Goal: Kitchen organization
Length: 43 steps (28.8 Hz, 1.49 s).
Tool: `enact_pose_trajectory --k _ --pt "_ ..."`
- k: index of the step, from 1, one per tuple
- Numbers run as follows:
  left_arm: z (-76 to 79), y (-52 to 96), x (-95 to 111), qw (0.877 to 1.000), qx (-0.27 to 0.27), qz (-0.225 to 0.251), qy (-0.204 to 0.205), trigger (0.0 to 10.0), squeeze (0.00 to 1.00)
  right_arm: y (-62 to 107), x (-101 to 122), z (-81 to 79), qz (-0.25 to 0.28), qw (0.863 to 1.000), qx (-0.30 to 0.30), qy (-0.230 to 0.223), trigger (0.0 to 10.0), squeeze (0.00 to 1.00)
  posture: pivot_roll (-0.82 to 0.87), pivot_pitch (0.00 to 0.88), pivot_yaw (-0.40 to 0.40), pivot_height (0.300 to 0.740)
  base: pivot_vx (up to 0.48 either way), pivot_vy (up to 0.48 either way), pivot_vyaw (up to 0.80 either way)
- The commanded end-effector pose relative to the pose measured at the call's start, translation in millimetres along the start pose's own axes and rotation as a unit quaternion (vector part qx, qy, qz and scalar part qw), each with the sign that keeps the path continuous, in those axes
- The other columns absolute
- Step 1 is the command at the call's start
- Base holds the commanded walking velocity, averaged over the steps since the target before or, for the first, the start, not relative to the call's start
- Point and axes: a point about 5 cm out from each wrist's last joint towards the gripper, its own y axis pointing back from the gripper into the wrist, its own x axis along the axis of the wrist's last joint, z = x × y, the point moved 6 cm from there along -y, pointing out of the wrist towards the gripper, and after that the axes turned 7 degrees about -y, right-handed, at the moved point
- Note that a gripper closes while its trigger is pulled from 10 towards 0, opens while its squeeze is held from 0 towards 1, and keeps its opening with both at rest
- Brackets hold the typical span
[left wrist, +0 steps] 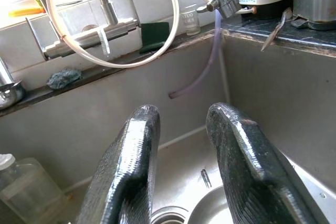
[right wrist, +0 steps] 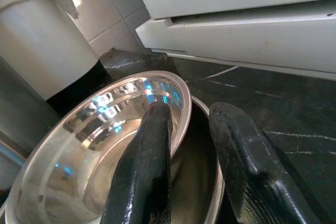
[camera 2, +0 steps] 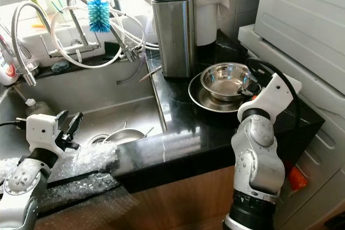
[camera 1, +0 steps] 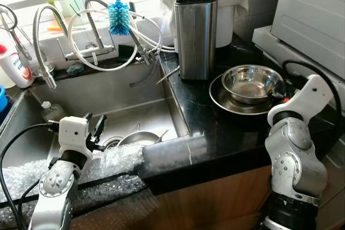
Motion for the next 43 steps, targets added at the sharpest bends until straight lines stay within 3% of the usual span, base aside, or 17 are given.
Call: enact_pose_trajectory --k 1,3,13,14,18,19,20,24,30,43 --pt "-1.9 -1.8 2.5 1.0 0.008 0.006 0.0 10.0 0.0 -2.7 -2.8 -16.0 -0.012 0.998 0.04 0.042 10.0 0.0 -0.09 0.0 0.126 0.74 0.0 0.0 0.0" --pt "-1.8 -1.8 2.8 1.0 0.011 0.008 0.003 10.0 0.0 -4.8 -2.7 -17.8 -0.015 0.996 0.055 0.068 10.0 0.0 -0.09 0.0 0.124 0.74 0.0 0.0 0.0" --pt "1.3 -3.7 3.7 1.0 0.011 0.013 0.006 10.0 0.0 -10.4 9.5 -18.7 -0.008 0.997 0.058 0.048 10.0 0.0 -0.1 0.0 0.13 0.74 0.0 0.0 0.0" --pt "1.3 -3.8 3.7 1.0 0.011 0.013 0.006 10.0 0.0 -10.6 9.6 -19.4 -0.007 0.997 0.061 0.047 10.0 1.0 -0.1 0.0 0.13 0.74 0.0 0.0 0.0" --pt "2.9 -5.2 4.2 1.0 0.009 0.015 0.007 10.0 0.0 -12.2 10.0 -22.9 -0.01 0.997 0.068 0.034 10.0 1.0 -0.1 0.0 0.13 0.74 0.0 0.0 0.0" --pt "3.6 -5.7 4.5 1.0 0.008 0.016 0.007 10.0 0.0 -12.8 9.7 -23.9 -0.012 0.997 0.068 0.029 10.0 0.46 -0.1 0.0 0.131 0.74 0.0 0.0 0.0" --pt "4.4 -6.3 5.0 1.0 0.008 0.017 0.007 10.0 0.0 -13.9 10.5 -25.1 -0.015 0.997 0.067 0.017 10.0 0.0 -0.1 0.0 0.131 0.74 0.0 0.0 0.0" --pt "4.9 -6.7 5.1 1.0 0.007 0.018 0.008 10.0 0.0 -15.3 13.7 -26.3 -0.011 0.998 0.066 0.009 10.0 0.0 -0.1 0.0 0.13 0.74 0.0 0.0 0.0" --pt "5.6 -7.8 5.9 1.0 0.004 0.018 0.008 10.0 0.0 -20.3 16.4 -17.9 -0.013 0.999 0.033 -0.037 10.0 0.0 -0.09 0.0 0.13 0.74 0.0 0.0 0.0" --pt "7.5 -9.6 8.3 1.0 0.001 0.02 0.007 10.0 0.0 -27.4 12.6 -10.1 -0.023 0.999 0.009 -0.041 10.0 0.0 -0.09 0.0 0.13 0.74 0.0 0.0 0.0"
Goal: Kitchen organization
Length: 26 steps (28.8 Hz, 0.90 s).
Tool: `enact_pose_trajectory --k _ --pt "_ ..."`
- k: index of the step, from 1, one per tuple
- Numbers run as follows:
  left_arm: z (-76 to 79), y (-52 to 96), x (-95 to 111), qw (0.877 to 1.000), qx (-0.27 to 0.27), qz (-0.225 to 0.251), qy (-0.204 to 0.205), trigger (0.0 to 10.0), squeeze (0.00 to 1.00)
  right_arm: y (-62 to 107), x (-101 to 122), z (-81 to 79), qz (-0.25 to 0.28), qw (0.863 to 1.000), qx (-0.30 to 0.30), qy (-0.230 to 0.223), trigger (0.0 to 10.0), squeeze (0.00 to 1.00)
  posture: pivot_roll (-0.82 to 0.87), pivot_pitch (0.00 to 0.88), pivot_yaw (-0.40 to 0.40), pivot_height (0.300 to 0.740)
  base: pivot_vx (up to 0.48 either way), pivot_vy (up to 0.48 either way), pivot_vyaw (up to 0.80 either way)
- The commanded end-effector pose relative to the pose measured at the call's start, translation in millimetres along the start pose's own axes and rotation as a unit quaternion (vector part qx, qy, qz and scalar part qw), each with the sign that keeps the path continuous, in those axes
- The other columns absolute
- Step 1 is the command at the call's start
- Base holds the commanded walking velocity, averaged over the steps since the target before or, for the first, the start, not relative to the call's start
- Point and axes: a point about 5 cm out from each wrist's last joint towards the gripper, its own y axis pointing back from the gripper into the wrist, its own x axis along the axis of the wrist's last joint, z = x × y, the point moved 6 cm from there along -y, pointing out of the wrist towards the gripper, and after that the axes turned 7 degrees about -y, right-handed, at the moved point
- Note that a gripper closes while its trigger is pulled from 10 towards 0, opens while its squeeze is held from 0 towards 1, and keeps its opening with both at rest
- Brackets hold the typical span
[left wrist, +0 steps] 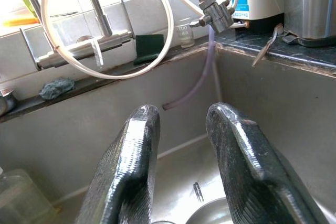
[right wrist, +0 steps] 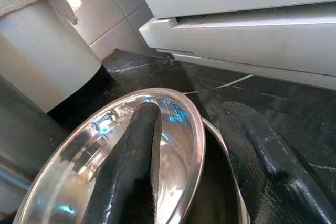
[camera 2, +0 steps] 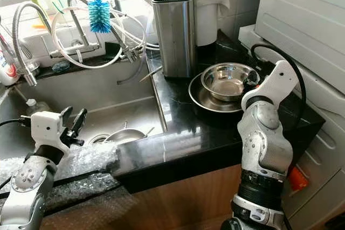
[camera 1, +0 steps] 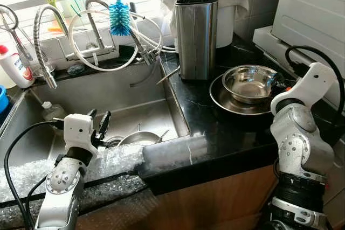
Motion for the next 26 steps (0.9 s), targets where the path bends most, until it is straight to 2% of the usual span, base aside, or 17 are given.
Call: enact_pose_trajectory --k 1,17,26 --pt "0.1 -3.1 1.8 1.0 0.0 0.002 -0.003 10.0 0.0 -2.4 -0.9 -7.0 -0.005 1.0 0.006 -0.009 10.0 0.0 -0.09 0.0 0.129 0.74 0.0 0.0 0.0" --pt "0.7 -2.7 3.5 1.0 0.002 0.001 -0.005 10.0 0.0 -7.6 -7.0 -8.8 -0.018 1.0 0.0 -0.014 10.0 0.0 -0.08 0.0 0.127 0.74 0.0 0.0 0.0" --pt "2.5 -4.3 3.1 1.0 0.0 -0.001 -0.005 10.0 0.0 -10.0 -10.9 -3.6 -0.026 0.999 -0.019 -0.017 10.0 0.0 -0.07 0.0 0.128 0.74 0.0 0.0 0.0"
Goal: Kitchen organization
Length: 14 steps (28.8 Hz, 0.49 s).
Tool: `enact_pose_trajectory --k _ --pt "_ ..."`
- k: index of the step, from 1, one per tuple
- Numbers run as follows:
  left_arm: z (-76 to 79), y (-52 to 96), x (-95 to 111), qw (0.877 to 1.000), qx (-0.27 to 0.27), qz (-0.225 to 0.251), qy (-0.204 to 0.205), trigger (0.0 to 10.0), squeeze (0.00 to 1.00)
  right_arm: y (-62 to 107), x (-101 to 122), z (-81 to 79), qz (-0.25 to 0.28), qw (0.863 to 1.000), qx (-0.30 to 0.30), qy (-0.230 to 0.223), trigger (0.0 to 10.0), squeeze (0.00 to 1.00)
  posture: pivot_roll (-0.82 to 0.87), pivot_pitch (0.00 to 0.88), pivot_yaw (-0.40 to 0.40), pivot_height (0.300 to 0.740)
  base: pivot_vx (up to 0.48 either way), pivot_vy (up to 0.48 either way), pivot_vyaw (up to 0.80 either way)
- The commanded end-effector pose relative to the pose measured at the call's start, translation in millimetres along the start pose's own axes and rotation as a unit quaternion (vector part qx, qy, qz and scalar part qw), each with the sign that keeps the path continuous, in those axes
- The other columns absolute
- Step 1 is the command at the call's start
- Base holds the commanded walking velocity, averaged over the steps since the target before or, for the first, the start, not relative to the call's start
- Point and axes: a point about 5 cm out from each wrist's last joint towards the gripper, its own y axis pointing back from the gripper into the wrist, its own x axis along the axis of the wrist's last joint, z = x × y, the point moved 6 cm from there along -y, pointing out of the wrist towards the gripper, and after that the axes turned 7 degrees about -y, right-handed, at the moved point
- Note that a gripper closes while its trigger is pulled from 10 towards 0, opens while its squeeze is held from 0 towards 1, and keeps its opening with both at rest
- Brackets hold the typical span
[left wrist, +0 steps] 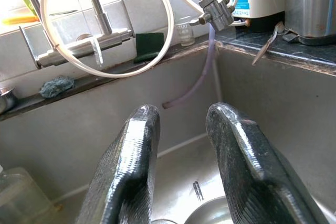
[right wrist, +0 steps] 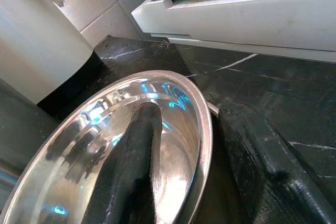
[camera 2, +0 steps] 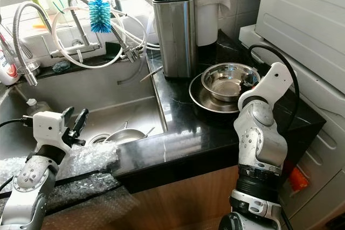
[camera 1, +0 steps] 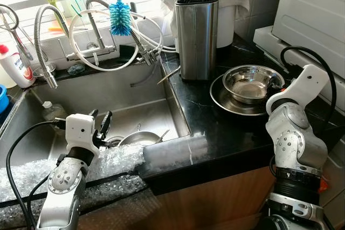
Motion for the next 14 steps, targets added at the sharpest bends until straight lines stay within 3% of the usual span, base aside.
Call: enact_pose_trajectory --k 1,6,7,8,9,12,13,14 --pt "-0.4 -3.5 2.9 1.0 0.0 0.0 -0.005 10.0 0.0 -1.5 -0.3 -5.1 -0.005 1.0 0.002 -0.007 10.0 0.0 -0.07 0.0 0.128 0.74 0.0 0.0 0.0" --pt "1.4 -4.3 1.7 1.0 -0.004 -0.004 -0.005 10.0 0.0 -2.3 -2.5 -5.0 -0.011 1.0 -0.001 -0.014 10.0 0.0 -0.07 0.0 0.128 0.74 0.0 0.0 0.0" --pt "2.5 -4.5 1.2 1.0 -0.007 -0.005 -0.005 10.0 0.0 -2.4 -3.2 -5.1 -0.013 1.0 -0.002 -0.015 9.5 0.0 -0.07 0.0 0.128 0.74 0.0 0.0 0.0" --pt "2.8 -4.6 1.1 1.0 -0.008 -0.005 -0.004 10.0 0.0 -2.4 -3.5 -5.4 -0.013 1.0 -0.001 -0.016 6.8 0.0 -0.07 0.0 0.129 0.74 0.0 0.0 0.0" --pt "3.6 -4.7 0.8 1.0 -0.01 -0.006 -0.004 10.0 0.0 -2.4 -4.3 -5.8 -0.016 1.0 -0.001 -0.019 0.0 0.0 -0.07 0.0 0.129 0.74 0.0 0.0 0.0" --pt "4.7 -4.7 -0.2 1.0 -0.013 -0.009 -0.005 10.0 0.0 -2.4 -5.9 -6.4 -0.02 0.999 -0.002 -0.025 0.0 0.0 -0.07 0.0 0.129 0.74 0.0 0.0 0.0" --pt "4.9 -4.8 -0.8 1.0 -0.013 -0.011 -0.005 10.0 0.0 -2.6 -6.4 -6.4 -0.022 0.999 -0.003 -0.025 0.9 0.0 -0.07 0.0 0.13 0.74 0.0 0.0 0.0" --pt "5.7 -4.8 -2.0 1.0 -0.015 -0.014 -0.004 10.0 0.0 -3.1 -7.7 -6.9 -0.027 0.999 -0.003 -0.027 4.7 0.0 -0.07 0.0 0.13 0.74 0.0 0.0 0.0"
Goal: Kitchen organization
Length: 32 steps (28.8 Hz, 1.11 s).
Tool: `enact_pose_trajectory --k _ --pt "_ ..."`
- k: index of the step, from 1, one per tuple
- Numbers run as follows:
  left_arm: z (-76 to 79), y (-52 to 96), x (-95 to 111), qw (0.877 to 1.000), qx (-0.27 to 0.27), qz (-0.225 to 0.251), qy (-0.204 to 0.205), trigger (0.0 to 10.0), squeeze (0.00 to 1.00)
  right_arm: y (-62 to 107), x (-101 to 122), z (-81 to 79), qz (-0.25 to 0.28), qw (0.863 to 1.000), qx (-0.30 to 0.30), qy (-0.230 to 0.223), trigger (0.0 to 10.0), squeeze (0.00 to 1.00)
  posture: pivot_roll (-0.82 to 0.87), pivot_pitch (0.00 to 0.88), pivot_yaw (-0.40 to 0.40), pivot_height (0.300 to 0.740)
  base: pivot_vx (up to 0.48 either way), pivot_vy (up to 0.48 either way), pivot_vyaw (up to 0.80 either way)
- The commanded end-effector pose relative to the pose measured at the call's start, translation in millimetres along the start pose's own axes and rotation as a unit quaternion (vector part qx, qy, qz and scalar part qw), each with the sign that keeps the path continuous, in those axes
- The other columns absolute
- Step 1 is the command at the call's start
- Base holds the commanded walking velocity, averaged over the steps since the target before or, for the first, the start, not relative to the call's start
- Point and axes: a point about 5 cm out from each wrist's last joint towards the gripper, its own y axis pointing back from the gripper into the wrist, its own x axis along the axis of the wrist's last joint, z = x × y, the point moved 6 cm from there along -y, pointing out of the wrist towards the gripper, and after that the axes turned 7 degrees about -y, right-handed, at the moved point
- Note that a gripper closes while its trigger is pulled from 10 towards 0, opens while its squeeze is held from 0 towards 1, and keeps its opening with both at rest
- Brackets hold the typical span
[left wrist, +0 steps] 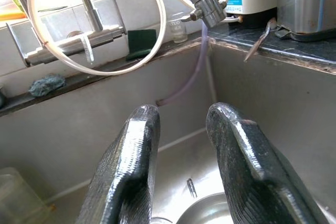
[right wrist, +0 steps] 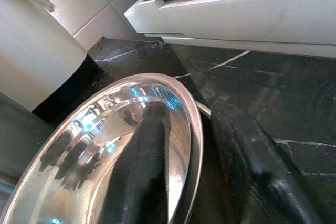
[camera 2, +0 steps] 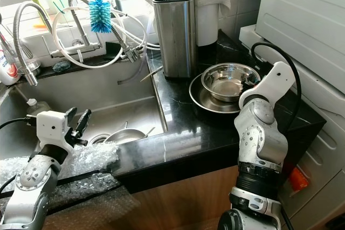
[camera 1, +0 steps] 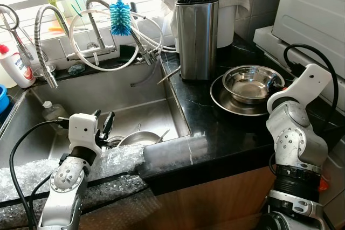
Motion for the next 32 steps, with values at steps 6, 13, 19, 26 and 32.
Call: enact_pose_trajectory --k 6,13,19,26,32 --pt "4.9 -2.3 -4.2 1.0 -0.014 -0.014 -0.002 10.0 0.0 -1.3 -9.8 -9.7 -0.031 0.999 0.009 0.021 10.0 0.0 -0.08 0.0 0.129 0.74 0.0 0.0 0.0" --pt "5.5 -3.1 -3.9 1.0 -0.012 -0.013 0.001 10.0 0.0 -2.9 0.9 -8.7 -0.013 0.996 0.01 0.083 10.0 0.0 -0.08 0.0 0.127 0.74 0.0 0.0 0.0" --pt "6.2 -4.3 -3.5 1.0 -0.011 -0.013 0.006 10.0 0.0 -3.3 9.3 -9.3 -0.007 0.994 0.013 0.105 10.0 1.0 -0.09 0.0 0.127 0.74 0.0 0.0 0.0" --pt "7.9 -5.1 -3.4 1.0 -0.013 -0.012 0.008 10.0 0.0 -4.7 11.9 -8.2 -0.01 0.992 0.018 0.123 10.0 0.0 -0.09 0.0 0.125 0.74 0.0 0.0 0.0" --pt "8.4 -5.5 -4.0 1.0 -0.012 -0.014 0.009 10.0 0.0 -5.3 9.3 -6.8 -0.019 0.991 0.019 0.134 10.0 0.99 -0.09 0.0 0.121 0.74 0.0 0.0 0.0"
